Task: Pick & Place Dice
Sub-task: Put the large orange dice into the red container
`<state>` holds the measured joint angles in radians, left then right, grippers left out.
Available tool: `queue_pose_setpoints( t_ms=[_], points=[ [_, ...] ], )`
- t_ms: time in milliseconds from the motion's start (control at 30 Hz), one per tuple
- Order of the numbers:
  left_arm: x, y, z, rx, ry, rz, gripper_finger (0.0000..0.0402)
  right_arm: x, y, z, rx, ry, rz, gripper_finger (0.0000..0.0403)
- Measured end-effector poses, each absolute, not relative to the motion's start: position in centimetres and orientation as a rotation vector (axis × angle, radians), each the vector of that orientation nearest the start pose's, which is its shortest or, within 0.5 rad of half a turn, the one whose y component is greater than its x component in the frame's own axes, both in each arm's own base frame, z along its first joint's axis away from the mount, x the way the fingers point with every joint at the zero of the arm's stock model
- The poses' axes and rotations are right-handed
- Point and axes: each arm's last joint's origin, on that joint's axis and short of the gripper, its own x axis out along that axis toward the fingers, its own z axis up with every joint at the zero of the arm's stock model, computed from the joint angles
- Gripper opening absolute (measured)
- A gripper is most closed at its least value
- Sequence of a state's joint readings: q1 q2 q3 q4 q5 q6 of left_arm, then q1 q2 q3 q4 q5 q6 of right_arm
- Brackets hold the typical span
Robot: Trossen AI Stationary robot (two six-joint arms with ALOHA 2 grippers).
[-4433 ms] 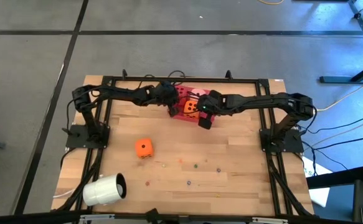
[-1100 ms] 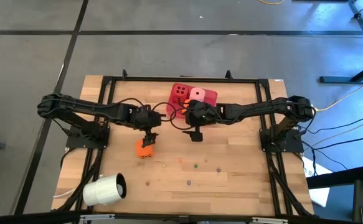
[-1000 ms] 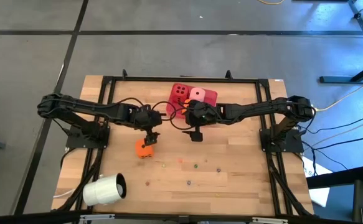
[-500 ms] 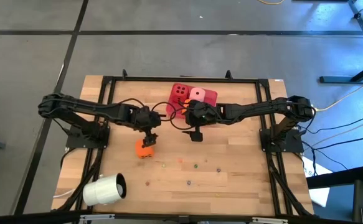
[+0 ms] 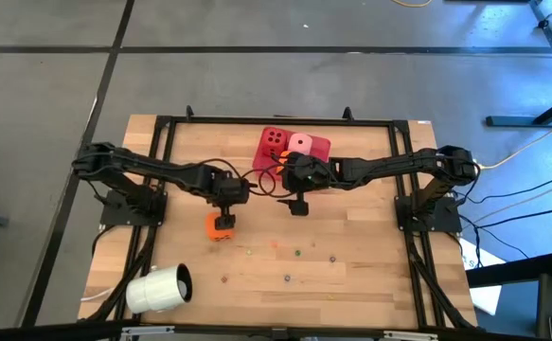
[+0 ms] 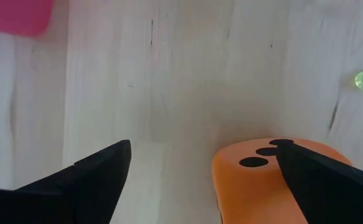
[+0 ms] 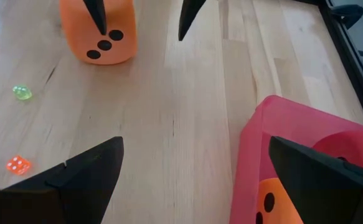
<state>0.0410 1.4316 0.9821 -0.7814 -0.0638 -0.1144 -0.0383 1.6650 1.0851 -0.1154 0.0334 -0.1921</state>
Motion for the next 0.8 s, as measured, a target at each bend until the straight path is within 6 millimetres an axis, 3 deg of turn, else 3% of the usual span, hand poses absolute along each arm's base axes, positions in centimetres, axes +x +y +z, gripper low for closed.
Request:
queue_pose_setpoints(
  t_ms=[200,467,800],
  points=[
    [26.3,1.4,23.2,-0.043,1.192,0.195,0.04,35.6,-1.5,22.0,-0.183,0.701,-0.002,0.04],
    [26.4,0.9,27.5,-0.19,1.167,0.238,0.04,35.6,-1.5,22.0,-0.169,0.706,-0.006,0.04],
    [25.8,-1.9,27.4,-0.168,1.219,0.296,0.04,35.6,-1.5,21.9,-0.162,0.713,-0.008,0.04]
  ],
)
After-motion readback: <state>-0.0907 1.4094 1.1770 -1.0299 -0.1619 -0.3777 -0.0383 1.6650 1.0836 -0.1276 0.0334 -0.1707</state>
